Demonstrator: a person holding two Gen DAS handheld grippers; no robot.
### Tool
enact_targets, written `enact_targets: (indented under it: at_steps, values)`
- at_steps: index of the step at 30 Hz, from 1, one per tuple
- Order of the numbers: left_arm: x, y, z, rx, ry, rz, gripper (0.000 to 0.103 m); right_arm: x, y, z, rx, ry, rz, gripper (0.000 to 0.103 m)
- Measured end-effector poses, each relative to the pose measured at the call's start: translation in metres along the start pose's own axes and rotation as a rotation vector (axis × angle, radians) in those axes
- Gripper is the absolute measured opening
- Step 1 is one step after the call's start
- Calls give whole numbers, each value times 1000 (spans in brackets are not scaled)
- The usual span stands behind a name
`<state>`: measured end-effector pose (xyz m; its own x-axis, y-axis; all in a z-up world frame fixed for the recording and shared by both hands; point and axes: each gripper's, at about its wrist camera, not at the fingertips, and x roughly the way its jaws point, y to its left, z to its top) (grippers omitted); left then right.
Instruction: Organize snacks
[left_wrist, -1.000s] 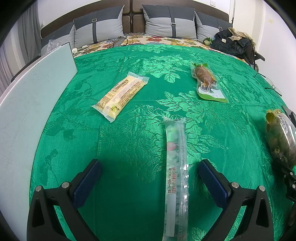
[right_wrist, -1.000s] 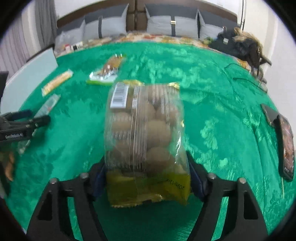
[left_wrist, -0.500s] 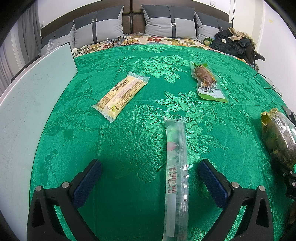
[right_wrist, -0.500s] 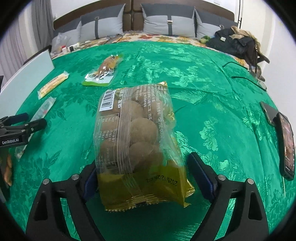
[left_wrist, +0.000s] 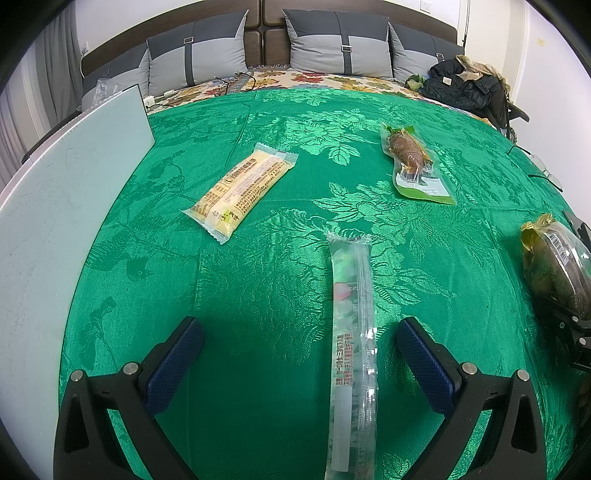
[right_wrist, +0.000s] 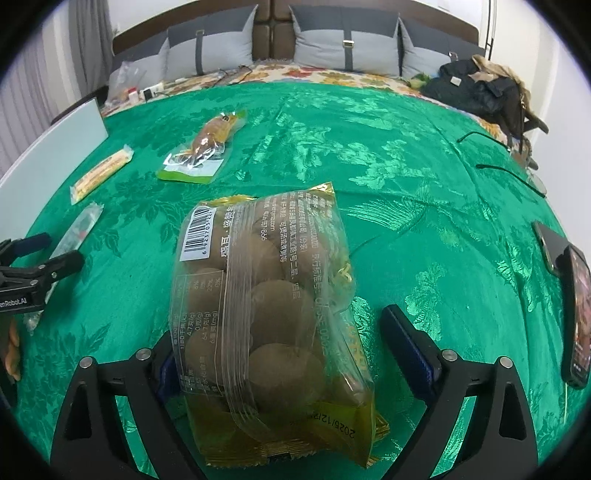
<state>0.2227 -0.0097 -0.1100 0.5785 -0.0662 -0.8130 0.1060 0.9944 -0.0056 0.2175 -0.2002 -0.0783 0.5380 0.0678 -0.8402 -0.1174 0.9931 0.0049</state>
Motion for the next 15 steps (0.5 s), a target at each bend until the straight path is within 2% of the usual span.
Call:
enact_targets:
  at_steps: [15]
  values:
    - [0, 0, 0, 0, 0, 0, 103, 0, 0, 0, 0, 0, 0, 96]
